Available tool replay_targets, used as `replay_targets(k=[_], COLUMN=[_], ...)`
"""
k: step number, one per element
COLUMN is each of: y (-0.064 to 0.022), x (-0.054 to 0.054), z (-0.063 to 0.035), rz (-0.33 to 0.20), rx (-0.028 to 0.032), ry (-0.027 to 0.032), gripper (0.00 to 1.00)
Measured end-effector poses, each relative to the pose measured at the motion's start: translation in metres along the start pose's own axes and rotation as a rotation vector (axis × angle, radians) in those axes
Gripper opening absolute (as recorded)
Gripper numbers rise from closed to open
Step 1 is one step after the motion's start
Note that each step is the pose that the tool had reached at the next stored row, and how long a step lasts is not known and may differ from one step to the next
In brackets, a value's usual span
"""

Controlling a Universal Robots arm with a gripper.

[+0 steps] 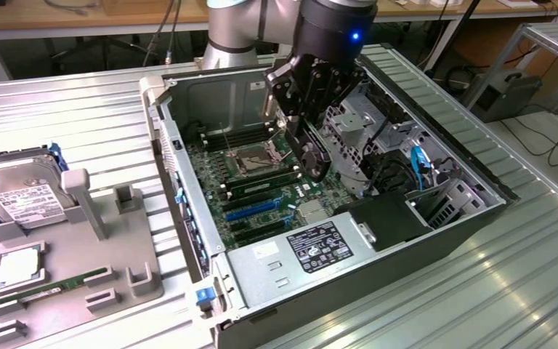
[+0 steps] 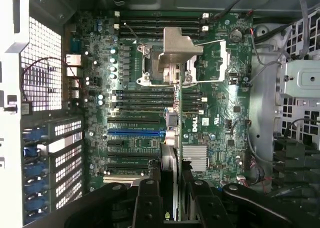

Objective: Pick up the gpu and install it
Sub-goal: 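Insert the gpu into the slot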

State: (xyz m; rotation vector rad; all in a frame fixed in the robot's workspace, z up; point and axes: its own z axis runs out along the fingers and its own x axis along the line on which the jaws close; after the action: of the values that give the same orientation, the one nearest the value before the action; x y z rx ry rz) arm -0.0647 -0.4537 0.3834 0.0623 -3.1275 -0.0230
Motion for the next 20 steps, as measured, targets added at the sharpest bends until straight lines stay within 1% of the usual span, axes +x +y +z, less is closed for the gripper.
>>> replay_targets(k=[2,4,8,10,13,16,20], y=[0.0,0.0,-0.0001,-0.0001,-0.0001,-0.0001,-0.0002], x=[0.0,0.0,0.0,-0.0001,-0.0001,-0.0001,-0.0001], z=[0.0003,0.0016,0.0029,0.0041,0.0059,0.0072,0.0075], rz=[-0.036,-0.097,-0.176,-0.266,-0.447,-0.643,-0.73], rx=[0.0005,0.0013,0.0024,0.0035,0.0059,0.0084,0.0096], ry=[0.0006,0.0014,0.0027,0.004,0.0068,0.0096,0.011], gripper=[0.26,0.26,0.26,0.26,0.26,0.26,0.26])
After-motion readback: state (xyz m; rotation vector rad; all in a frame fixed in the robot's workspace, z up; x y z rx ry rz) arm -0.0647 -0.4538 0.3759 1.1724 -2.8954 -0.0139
